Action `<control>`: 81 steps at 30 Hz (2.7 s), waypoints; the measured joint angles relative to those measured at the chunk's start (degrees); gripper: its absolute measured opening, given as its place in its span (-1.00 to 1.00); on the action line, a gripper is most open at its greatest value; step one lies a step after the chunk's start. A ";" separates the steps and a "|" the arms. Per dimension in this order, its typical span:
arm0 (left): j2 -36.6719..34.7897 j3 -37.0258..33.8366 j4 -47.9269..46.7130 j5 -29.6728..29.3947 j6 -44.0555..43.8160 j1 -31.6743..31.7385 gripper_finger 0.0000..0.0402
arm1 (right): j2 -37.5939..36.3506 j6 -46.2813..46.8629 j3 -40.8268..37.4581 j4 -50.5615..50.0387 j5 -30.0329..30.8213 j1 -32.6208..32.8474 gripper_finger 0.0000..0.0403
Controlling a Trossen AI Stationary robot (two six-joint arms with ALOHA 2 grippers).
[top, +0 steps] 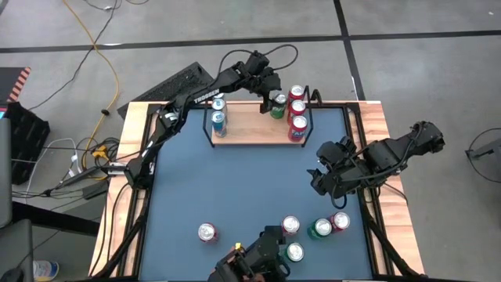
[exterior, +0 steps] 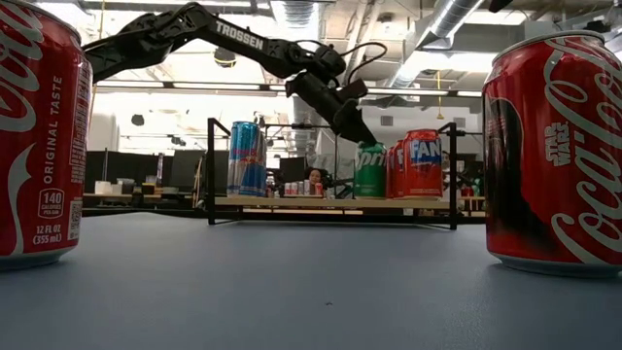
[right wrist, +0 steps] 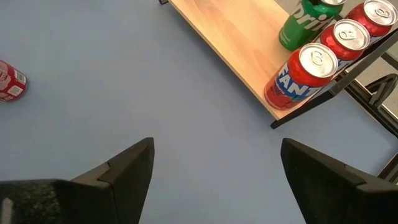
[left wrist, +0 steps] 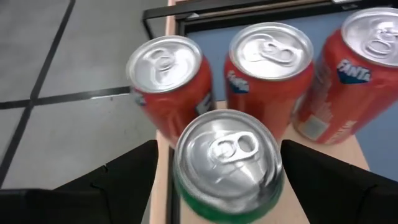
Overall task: Place canned beverage on shelf
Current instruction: Put the top green soda can on the shelf, then put the right green soda can on the shelf aligned with the other green soda can
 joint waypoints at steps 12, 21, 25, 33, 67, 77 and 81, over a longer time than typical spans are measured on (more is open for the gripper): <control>-0.14 0.00 -0.53 -0.26 -0.23 0.40 0.61 | 0.00 0.02 0.00 0.00 0.00 -0.01 0.65; -0.16 0.00 -0.53 -0.41 -1.51 0.42 0.61 | -0.01 0.09 0.00 0.11 0.00 0.00 0.65; -0.19 0.01 -0.54 -0.85 -2.87 0.49 0.61 | -0.02 0.09 0.00 0.17 0.02 -0.01 0.65; -0.60 1.14 -1.02 -3.34 -3.22 0.49 0.61 | -0.02 0.07 0.00 0.22 0.09 0.00 0.65; -32.46 0.96 -26.26 14.41 0.46 -24.40 0.61 | 0.18 6.86 0.00 3.07 -8.00 13.70 0.65; -32.56 0.92 -27.94 2.91 -8.16 -38.97 0.61 | 5.51 6.60 -0.04 5.76 -10.96 21.13 0.65; -32.56 1.05 -27.74 -6.14 -13.74 -44.09 0.61 | 10.31 -0.02 -0.02 5.17 -16.36 21.75 0.65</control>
